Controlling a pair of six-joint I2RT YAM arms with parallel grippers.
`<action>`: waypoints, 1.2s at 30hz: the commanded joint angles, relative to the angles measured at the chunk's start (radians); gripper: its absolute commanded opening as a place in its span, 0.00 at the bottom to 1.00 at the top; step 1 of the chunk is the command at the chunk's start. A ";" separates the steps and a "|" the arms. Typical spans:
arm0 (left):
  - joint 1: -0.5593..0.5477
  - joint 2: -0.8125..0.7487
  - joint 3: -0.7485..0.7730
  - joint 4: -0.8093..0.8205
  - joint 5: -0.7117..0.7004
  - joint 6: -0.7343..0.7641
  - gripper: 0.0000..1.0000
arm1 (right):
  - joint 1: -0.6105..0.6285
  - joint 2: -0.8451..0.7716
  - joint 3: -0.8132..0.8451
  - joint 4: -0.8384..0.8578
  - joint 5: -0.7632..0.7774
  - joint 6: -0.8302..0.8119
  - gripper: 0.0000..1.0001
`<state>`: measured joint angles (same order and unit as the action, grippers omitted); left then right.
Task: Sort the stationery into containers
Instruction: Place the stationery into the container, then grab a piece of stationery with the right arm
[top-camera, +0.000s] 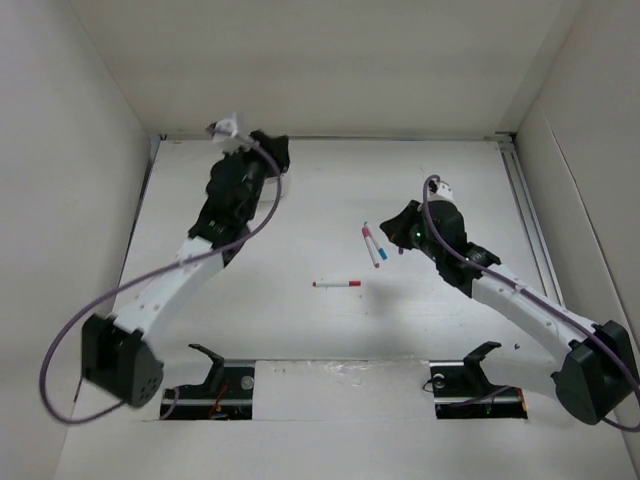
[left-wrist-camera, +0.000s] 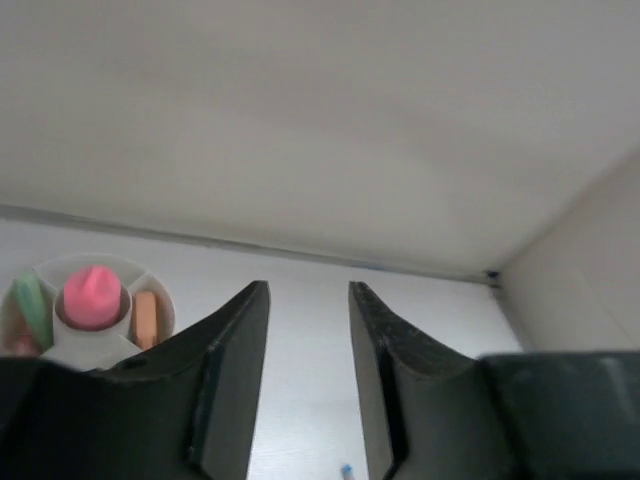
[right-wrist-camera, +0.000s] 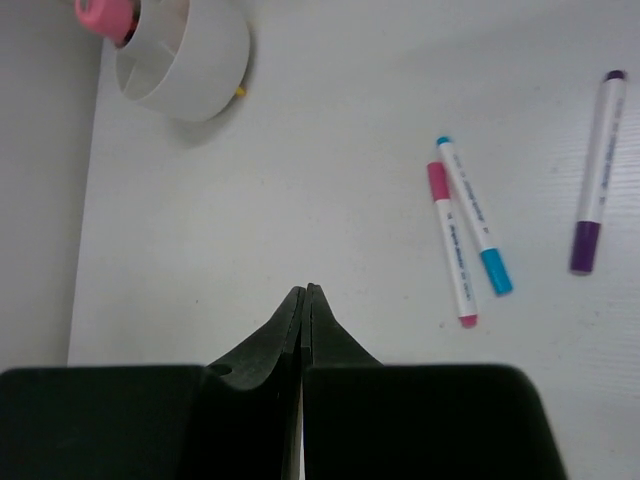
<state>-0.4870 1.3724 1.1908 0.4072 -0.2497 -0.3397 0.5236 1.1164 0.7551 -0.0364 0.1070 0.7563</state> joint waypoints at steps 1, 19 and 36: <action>0.013 -0.197 -0.314 0.096 0.086 -0.240 0.37 | 0.070 0.025 0.078 0.055 -0.062 -0.067 0.00; 0.013 -1.157 -0.816 -0.344 -0.002 -0.472 0.57 | 0.476 0.501 0.384 -0.270 0.049 -0.360 0.84; 0.013 -1.190 -0.746 -0.377 0.061 -0.395 0.66 | 0.498 0.853 0.679 -0.546 0.211 -0.483 0.85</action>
<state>-0.4755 0.1978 0.4351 -0.0120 -0.2050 -0.7368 1.0210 1.9400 1.3701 -0.5182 0.2832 0.3088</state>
